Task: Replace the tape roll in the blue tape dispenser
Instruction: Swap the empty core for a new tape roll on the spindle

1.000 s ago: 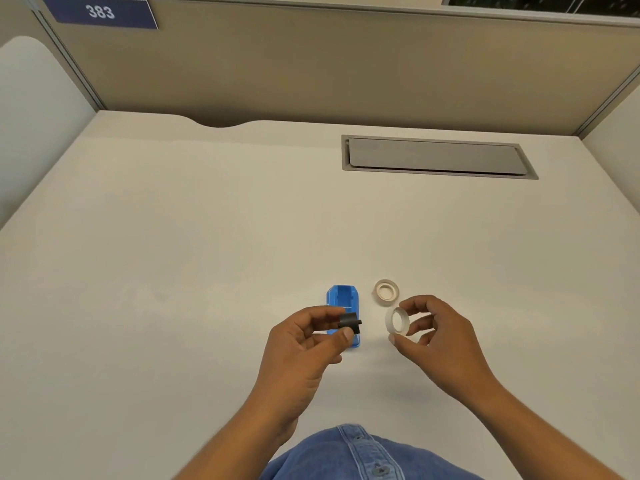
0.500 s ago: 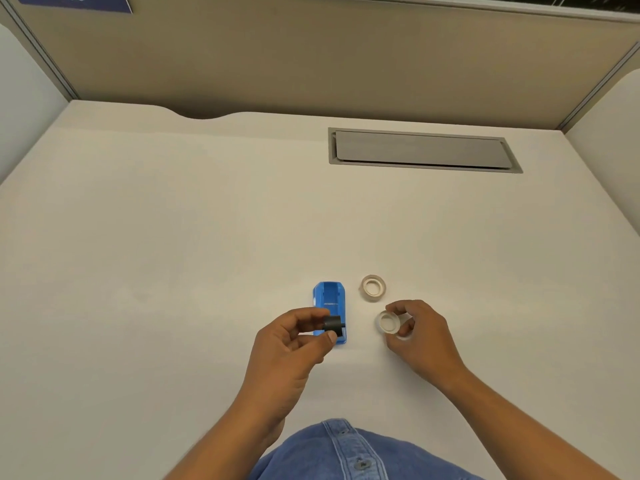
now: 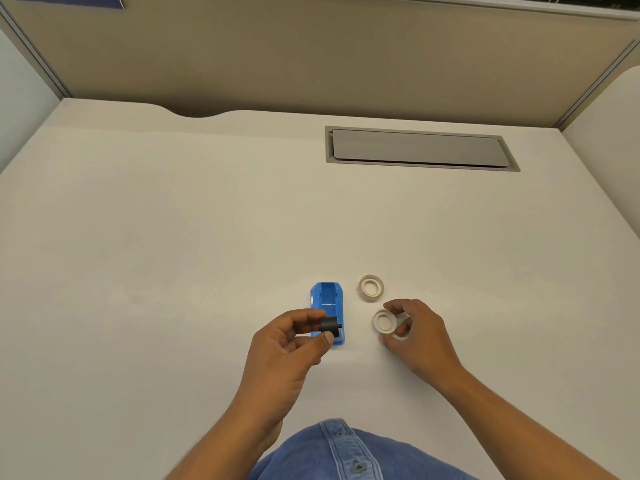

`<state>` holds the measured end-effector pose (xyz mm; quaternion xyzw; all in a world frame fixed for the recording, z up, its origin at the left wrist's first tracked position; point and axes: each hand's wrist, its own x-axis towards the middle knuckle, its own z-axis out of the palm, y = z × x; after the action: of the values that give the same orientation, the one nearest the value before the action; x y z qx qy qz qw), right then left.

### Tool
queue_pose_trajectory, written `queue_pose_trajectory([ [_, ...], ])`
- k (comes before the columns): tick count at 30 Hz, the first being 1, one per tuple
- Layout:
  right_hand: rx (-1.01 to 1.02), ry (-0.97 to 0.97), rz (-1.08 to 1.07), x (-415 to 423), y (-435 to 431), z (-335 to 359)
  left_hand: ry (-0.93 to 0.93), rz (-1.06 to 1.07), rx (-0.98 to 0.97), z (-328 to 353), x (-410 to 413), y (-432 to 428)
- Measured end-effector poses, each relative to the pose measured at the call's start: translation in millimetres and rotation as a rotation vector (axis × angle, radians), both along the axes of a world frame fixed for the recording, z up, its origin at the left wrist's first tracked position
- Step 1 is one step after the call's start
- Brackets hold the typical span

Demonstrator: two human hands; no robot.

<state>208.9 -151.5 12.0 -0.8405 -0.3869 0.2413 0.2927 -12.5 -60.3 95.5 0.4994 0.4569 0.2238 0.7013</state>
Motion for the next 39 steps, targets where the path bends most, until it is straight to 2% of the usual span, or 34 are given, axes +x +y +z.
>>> queue_pose_trajectory([
  [10,0.052,-0.036,-0.082,1.3,7.6,8.5,0.013,0.004,-0.002,0.0,1.2,0.3],
  [14,0.043,-0.051,-0.029,7.1,25.3,13.3,0.020,0.005,0.001,0.2,1.8,1.0],
  [21,-0.144,-0.084,0.094,13.4,54.1,12.1,0.036,0.011,-0.004,1.2,0.5,2.3],
  [28,-0.175,-0.132,0.069,13.5,65.8,10.1,0.032,0.020,-0.005,2.6,-2.3,1.7],
  [33,-0.107,-0.110,0.060,15.5,64.5,7.1,0.018,0.019,-0.006,5.6,-0.9,0.4],
  [39,0.067,-0.028,-0.009,10.1,55.6,20.9,-0.004,0.004,-0.002,12.5,-3.0,-0.8],
])
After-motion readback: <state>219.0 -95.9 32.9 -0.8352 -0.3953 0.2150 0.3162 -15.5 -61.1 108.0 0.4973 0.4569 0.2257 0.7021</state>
